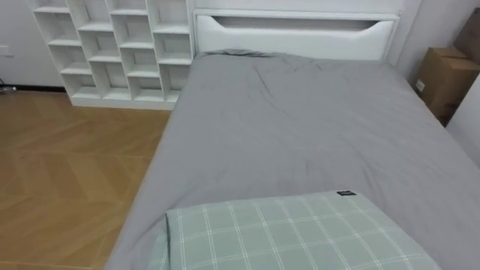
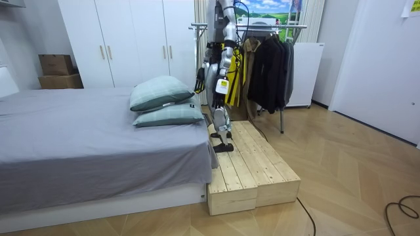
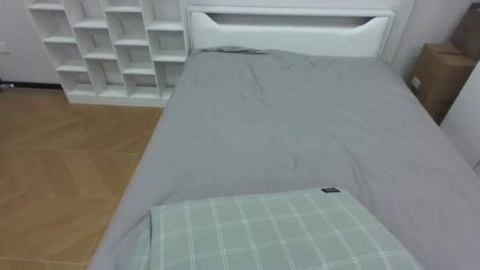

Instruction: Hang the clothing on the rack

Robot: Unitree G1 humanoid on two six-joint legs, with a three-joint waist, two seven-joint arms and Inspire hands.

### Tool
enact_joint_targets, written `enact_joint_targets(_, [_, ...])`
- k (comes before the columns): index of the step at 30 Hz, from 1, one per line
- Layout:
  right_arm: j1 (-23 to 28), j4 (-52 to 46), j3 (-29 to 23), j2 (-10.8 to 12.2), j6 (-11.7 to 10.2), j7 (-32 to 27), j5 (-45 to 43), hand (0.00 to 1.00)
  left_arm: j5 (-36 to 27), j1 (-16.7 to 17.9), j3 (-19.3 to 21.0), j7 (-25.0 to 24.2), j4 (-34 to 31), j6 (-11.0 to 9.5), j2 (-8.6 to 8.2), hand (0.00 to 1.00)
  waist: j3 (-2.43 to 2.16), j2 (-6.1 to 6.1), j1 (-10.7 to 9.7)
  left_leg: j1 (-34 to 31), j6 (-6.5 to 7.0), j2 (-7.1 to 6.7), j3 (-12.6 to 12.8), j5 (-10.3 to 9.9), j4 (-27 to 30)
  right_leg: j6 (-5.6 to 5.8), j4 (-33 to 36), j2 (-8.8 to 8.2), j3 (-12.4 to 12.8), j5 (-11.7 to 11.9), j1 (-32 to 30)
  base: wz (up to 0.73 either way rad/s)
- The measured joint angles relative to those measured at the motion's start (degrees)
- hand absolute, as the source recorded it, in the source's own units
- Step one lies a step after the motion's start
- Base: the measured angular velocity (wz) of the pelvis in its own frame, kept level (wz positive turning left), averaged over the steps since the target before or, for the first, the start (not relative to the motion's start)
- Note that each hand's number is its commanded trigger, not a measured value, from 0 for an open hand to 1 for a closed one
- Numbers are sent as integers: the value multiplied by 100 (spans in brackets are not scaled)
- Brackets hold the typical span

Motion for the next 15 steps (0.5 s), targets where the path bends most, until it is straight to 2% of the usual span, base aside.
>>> enact_joint_targets(4, [-8,12,27,0,11,40,87,0,3,41,0,3,-3,4,-12,0,21,-28,-16,1,-8,-2,-14,40,-31,-3,3,-5,-10,2,-5,3])
enact_joint_targets(15, [-5,41,128,9,135,44,457,0,1,68,-3,60,-10,14,-10,0,18,-59,-32,3,1,-11,3,48,-29,-3,3,-17,-5,2,-12,0])
